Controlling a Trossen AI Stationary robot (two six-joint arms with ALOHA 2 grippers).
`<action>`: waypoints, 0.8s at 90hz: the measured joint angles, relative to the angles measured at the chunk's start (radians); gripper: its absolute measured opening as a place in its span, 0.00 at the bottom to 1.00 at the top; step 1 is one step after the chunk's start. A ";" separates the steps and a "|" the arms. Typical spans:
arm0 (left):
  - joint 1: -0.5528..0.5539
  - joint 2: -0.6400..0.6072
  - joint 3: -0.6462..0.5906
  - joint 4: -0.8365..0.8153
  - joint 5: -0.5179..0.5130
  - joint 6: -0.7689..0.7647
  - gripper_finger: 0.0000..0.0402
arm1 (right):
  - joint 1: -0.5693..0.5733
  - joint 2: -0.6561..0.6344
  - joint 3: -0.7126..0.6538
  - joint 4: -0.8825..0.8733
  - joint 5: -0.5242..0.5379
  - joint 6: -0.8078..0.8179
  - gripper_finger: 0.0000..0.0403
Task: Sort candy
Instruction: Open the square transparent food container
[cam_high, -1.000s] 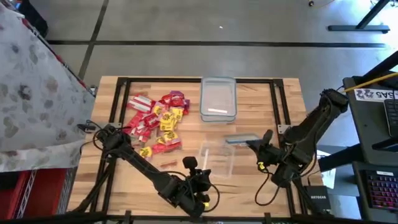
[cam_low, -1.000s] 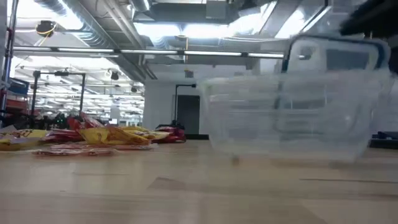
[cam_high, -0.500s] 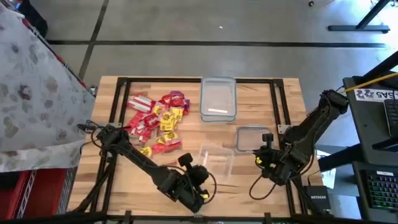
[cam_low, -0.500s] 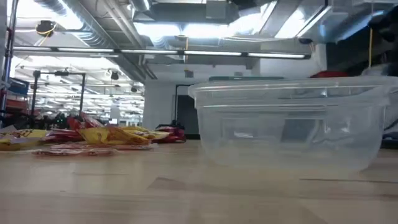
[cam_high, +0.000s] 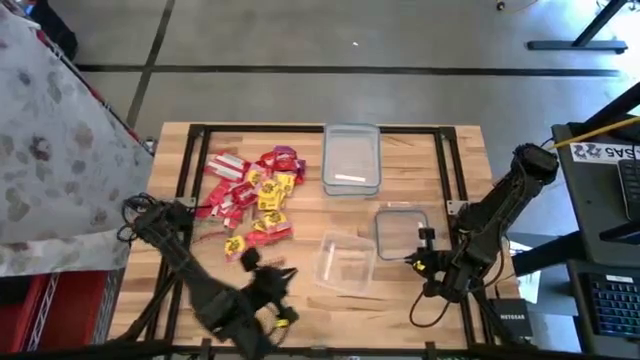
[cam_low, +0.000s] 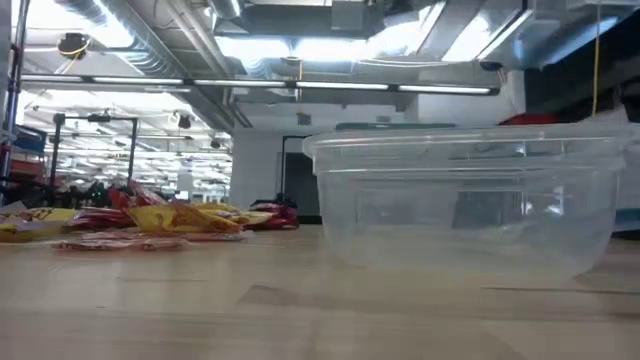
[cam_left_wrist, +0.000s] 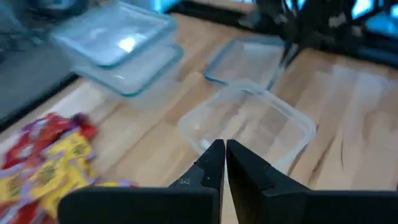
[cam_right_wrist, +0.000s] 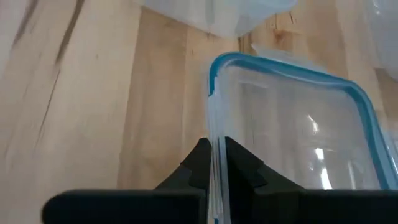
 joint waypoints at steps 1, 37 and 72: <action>-0.006 0.000 0.000 -0.019 -0.005 -0.024 0.00 | 0.000 0.000 0.000 0.000 0.003 -0.003 0.02; -0.052 -0.024 -0.186 0.530 0.060 -0.002 0.00 | 0.000 0.000 0.000 0.014 0.039 -0.069 0.02; 0.174 -0.225 -0.429 1.101 0.377 0.784 0.00 | 0.000 -0.001 0.000 0.014 0.039 -0.100 0.02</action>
